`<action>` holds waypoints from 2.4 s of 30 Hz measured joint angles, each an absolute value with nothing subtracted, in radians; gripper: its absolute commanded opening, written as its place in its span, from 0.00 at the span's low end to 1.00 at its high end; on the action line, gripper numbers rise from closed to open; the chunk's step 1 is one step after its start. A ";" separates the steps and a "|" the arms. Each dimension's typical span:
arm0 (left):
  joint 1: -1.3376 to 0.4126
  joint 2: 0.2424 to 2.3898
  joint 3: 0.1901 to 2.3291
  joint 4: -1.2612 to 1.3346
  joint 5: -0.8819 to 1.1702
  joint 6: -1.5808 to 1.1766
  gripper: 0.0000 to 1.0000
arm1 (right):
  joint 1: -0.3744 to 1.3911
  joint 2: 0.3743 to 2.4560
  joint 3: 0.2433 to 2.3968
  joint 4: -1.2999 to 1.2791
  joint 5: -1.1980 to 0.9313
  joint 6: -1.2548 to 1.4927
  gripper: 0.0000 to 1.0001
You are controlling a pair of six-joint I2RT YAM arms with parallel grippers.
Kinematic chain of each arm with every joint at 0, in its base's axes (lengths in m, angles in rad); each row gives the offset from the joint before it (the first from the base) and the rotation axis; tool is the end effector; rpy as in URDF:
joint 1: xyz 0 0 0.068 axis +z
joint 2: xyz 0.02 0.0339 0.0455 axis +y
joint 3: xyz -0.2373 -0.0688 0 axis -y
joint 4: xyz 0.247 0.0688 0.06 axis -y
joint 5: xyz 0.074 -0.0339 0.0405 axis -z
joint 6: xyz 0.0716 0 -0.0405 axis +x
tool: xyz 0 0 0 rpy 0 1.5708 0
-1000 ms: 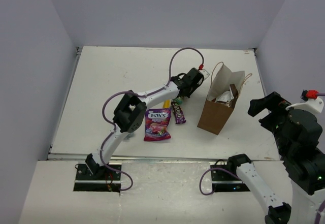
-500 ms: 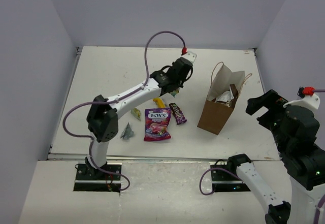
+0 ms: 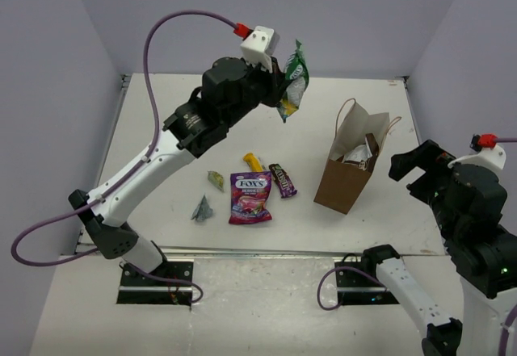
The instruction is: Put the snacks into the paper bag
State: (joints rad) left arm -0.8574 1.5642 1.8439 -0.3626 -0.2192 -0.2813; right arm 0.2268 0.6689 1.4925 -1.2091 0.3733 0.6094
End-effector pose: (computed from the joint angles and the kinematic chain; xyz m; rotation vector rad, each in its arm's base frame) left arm 0.2622 -0.2792 0.4647 0.3157 1.6674 -0.6812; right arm 0.0916 -0.0056 0.4297 0.6041 1.8365 0.1934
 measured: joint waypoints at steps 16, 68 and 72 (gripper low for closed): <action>-0.886 1.714 1.921 -0.109 0.417 -0.635 0.00 | 0.228 0.672 1.494 -1.202 0.363 0.610 0.99; -0.664 1.393 0.987 -0.571 0.029 -0.652 1.00 | 0.230 0.625 1.489 -1.195 0.320 0.610 0.99; -0.664 1.388 0.953 -0.566 0.005 -0.656 1.00 | 0.230 0.620 1.470 -1.196 0.303 0.612 0.99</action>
State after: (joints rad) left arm -0.6636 1.3880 0.9535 -0.5659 0.0048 -0.6556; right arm 0.2298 0.6201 1.4700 -1.1957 0.3035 0.6117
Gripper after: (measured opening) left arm 0.997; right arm 0.989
